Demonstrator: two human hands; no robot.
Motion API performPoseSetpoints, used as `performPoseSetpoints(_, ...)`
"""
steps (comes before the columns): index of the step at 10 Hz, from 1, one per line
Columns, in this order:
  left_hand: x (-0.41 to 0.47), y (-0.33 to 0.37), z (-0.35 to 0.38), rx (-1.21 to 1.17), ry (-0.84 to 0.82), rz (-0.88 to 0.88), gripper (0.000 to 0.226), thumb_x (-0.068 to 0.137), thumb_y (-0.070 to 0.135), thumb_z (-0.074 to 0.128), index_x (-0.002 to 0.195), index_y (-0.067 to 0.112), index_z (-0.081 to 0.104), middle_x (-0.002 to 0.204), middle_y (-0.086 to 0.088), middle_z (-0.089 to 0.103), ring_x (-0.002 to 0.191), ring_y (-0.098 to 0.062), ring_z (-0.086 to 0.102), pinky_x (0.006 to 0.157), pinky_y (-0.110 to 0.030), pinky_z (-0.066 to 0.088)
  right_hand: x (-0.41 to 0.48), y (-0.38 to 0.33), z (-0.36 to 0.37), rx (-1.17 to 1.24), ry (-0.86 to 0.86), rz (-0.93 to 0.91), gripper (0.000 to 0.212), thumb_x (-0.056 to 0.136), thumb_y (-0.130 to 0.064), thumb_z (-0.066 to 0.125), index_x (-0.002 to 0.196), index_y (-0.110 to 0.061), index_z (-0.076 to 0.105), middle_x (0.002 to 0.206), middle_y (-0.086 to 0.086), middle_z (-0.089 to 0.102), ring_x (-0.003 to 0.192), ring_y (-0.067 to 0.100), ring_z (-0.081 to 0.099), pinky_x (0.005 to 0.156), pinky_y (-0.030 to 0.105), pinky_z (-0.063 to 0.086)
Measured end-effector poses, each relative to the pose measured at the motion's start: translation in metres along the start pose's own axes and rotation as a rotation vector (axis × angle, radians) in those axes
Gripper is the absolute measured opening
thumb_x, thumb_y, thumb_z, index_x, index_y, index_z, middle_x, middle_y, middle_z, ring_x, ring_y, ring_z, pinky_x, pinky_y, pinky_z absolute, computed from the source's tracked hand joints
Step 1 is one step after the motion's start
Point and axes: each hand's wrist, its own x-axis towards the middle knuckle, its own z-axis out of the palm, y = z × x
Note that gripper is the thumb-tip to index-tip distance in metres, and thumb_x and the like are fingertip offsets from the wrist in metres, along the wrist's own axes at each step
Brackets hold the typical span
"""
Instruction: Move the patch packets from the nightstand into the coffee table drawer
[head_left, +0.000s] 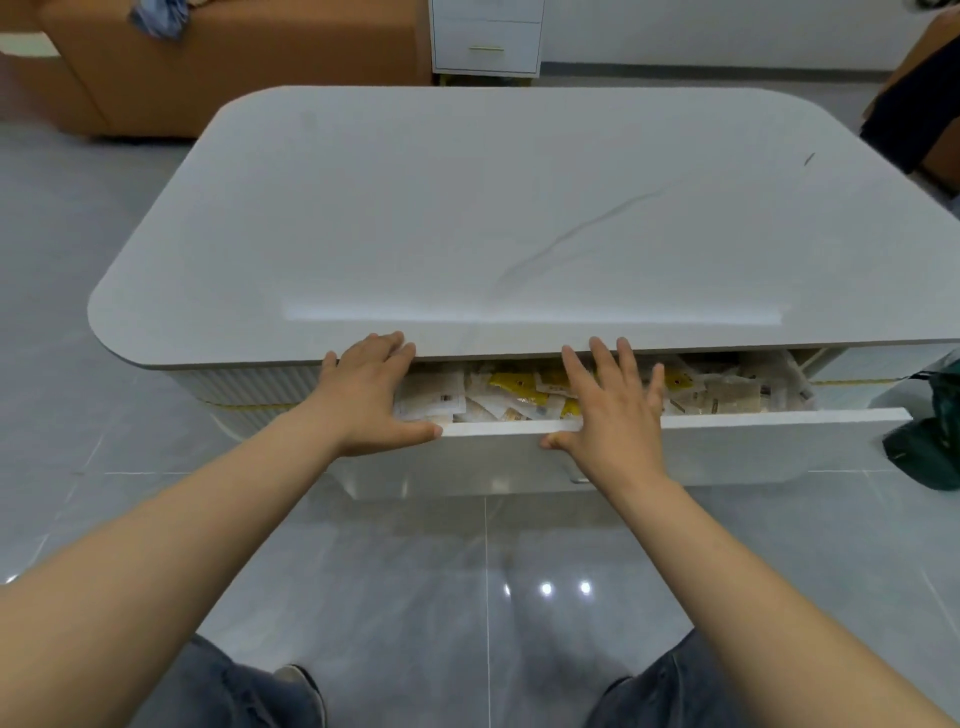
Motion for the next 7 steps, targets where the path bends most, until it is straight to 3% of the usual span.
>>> performPoseSetpoints(1,0.001,-0.001,0.0,0.015,-0.007,0.006,0.102,0.074,0.074,0.051,0.151,0.022,0.009,0.16,0.0,0.003,0.147,-0.021,0.004,0.116,-0.055,0.013,0.018,-0.001,0.003,0.012,0.05,-0.011,0.08,0.072,-0.052,0.073,0.14,-0.026,0.04,0.144,0.005,0.038,0.141,0.025,0.024,0.115,0.055,-0.001)
performPoseSetpoints(2,0.001,0.0,0.0,-0.007,0.001,0.008,0.101,0.074,0.071,0.053,0.151,0.021,0.011,0.159,0.0,0.005,0.147,-0.02,0.005,0.116,-0.055,0.013,0.035,-0.002,0.009,0.052,0.184,-0.008,0.055,0.066,-0.044,0.081,0.11,-0.018,0.061,0.108,0.006,0.055,0.105,0.025,0.053,0.113,0.052,0.018)
performPoseSetpoints(3,0.001,-0.001,0.0,-0.011,0.009,-0.001,0.101,0.074,0.07,0.055,0.151,0.022,0.011,0.159,0.0,0.005,0.147,-0.02,0.005,0.117,-0.054,0.013,0.048,-0.008,0.013,0.034,0.28,0.012,0.047,0.057,-0.037,0.089,0.085,-0.013,0.058,0.083,0.006,0.053,0.074,0.026,0.052,0.091,0.046,0.04)
performPoseSetpoints(4,0.002,-0.002,0.001,-0.019,0.01,-0.006,0.103,0.073,0.071,0.055,0.151,0.022,0.01,0.159,0.001,0.005,0.147,-0.02,0.004,0.117,-0.054,0.013,0.058,-0.014,0.015,0.027,0.333,0.042,0.042,0.058,-0.027,0.089,0.078,-0.013,0.055,0.076,0.006,0.052,0.067,0.025,0.048,0.077,0.039,0.041)
performPoseSetpoints(5,0.001,-0.001,-0.002,-0.029,-0.003,-0.009,0.101,0.073,0.07,0.055,0.151,0.021,0.012,0.159,0.0,0.006,0.147,-0.02,0.006,0.116,-0.053,0.014,0.06,-0.014,0.008,0.013,0.275,0.067,0.029,0.067,-0.017,0.08,0.08,-0.013,0.055,0.076,0.005,0.054,0.072,0.026,0.05,0.076,0.037,0.037)
performPoseSetpoints(6,-0.001,0.003,-0.003,-0.052,0.004,-0.025,0.096,0.077,0.065,0.056,0.151,0.021,0.013,0.159,0.0,0.006,0.147,-0.02,0.005,0.117,-0.052,0.013,0.048,-0.009,0.004,0.079,0.174,-0.014,0.029,0.076,-0.018,0.072,0.099,-0.011,0.057,0.094,0.007,0.055,0.087,0.027,0.051,0.077,0.034,0.033)
performPoseSetpoints(7,-0.009,0.009,-0.003,-0.145,0.055,-0.042,0.085,0.083,0.052,0.059,0.15,0.016,0.02,0.159,-0.003,0.014,0.146,-0.021,0.011,0.119,-0.042,0.015,0.015,-0.005,-0.009,0.265,0.105,0.01,0.042,0.082,-0.025,0.069,0.12,-0.014,0.056,0.115,0.006,0.054,0.103,0.024,0.053,0.08,0.032,0.039)
